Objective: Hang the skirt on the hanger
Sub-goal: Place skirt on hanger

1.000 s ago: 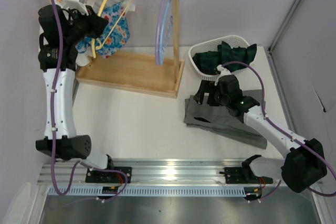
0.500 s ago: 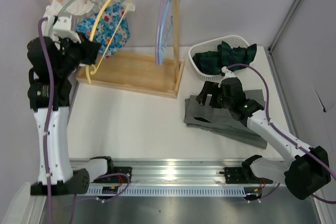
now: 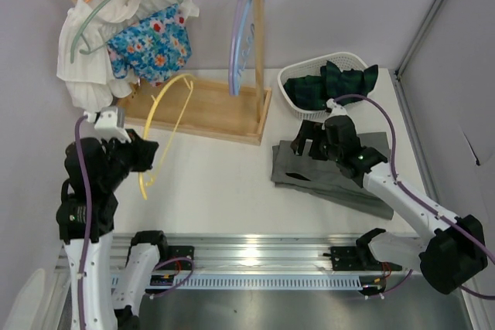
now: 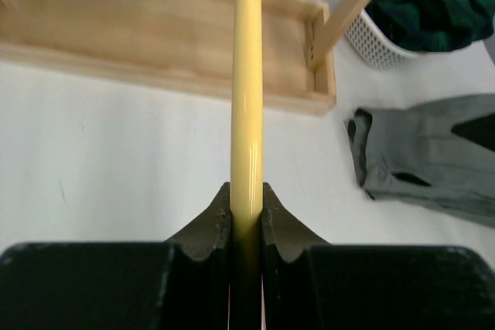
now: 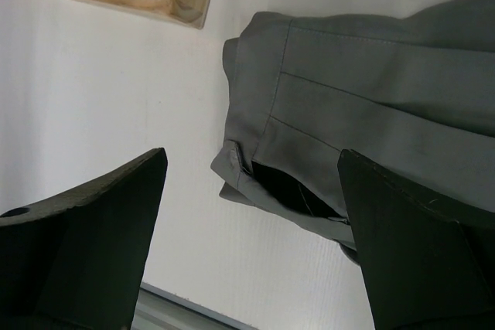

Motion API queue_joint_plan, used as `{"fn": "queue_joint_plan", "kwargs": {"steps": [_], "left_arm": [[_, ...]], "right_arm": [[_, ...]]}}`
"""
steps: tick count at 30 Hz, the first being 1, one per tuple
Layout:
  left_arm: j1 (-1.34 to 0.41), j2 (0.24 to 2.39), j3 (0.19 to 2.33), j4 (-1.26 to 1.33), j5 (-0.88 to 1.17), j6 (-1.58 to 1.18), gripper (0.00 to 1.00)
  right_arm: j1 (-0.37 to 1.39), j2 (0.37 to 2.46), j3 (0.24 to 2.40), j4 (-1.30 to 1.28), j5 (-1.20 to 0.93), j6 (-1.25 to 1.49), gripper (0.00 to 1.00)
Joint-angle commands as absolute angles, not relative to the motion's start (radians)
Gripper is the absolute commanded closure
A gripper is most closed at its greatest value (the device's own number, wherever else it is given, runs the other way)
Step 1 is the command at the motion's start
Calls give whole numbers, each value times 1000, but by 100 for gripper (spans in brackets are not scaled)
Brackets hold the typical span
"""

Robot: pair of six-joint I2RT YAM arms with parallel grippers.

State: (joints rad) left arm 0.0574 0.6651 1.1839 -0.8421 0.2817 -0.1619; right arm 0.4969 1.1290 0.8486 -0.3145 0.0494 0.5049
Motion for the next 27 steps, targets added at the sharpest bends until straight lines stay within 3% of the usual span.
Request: {"fn": "queue_joint_plan", "kwargs": {"steps": [1, 11, 24, 27], "left_arm": [[58, 542, 1085, -897, 307, -270, 100], [-21, 379, 826, -862, 368, -376, 100], [-71, 288, 729, -726, 462, -388, 100], [-71, 288, 726, -709, 456, -382, 100]], "right_arm": [[547, 1202, 848, -258, 95, 509, 2], [695, 1474, 870, -180, 279, 558, 4], [776, 1735, 963, -137, 429, 543, 6], [775, 1769, 973, -146, 457, 529, 13]]}}
